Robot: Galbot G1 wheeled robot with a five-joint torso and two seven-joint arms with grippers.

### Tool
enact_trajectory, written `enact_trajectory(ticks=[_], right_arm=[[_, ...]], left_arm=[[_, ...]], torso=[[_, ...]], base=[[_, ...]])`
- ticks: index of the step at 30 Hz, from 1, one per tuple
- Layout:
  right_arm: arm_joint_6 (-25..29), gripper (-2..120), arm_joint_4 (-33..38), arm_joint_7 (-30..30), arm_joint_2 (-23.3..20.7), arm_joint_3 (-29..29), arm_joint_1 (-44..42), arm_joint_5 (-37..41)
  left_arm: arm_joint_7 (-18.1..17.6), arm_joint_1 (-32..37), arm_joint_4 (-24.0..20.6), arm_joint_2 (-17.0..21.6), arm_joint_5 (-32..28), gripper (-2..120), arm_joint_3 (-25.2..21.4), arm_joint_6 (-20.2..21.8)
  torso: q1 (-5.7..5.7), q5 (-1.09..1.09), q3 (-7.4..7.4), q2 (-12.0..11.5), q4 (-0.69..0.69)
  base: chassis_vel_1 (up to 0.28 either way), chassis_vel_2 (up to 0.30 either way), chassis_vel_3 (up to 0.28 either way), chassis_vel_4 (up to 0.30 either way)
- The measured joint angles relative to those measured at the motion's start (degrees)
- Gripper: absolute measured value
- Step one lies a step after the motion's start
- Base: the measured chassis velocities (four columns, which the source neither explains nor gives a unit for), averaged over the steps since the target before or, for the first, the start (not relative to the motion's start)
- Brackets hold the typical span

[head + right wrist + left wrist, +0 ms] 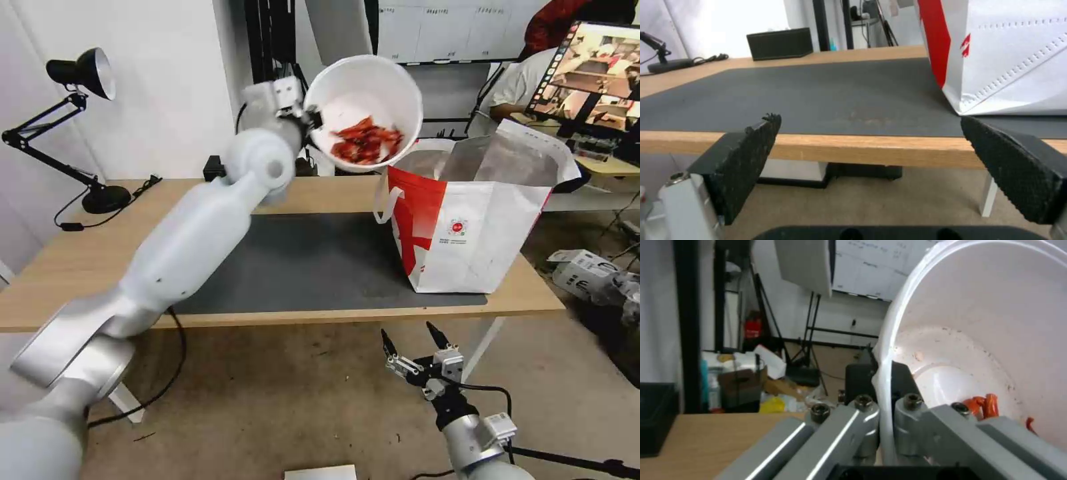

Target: Pick up the trash from the table and place it into the takeout bag.

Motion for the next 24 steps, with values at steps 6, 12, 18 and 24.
enact_trajectory(ticks=[6,12,18,24], right_arm=[[0.0,100,0.0,0.0,0.0,0.0,0.0,0.0],[0.0,100,0.0,0.0,0.0,0.0,0.0,0.0],[0.0,100,0.0,0.0,0.0,0.0,0.0,0.0],[0.0,100,0.0,0.0,0.0,0.0,0.0,0.0]], left_arm=[[0.08,-2.4,4.71,-5.59,2.51,0,2.0,-0.12],[3.65,-4.72,10.99,-10.9,9.95,0,4.95,-2.16],[5.39,-4.78,13.7,-13.62,14.1,0,6.74,-2.99],[7.69,-3.34,16.71,-16.2,18.76,0,8.58,-4.19]], torso=[[0.0,0.01,0.0,0.0,-0.01],[0.0,0.0,0.0,0.0,0.0],[0.0,0.0,-0.01,0.0,0.0],[0.0,0.0,0.0,0.0,-0.01]], base=[[0.0,0.0,0.0,0.0],[0.0,0.0,0.0,0.0],[0.0,0.0,0.0,0.0],[0.0,0.0,0.0,0.0]])
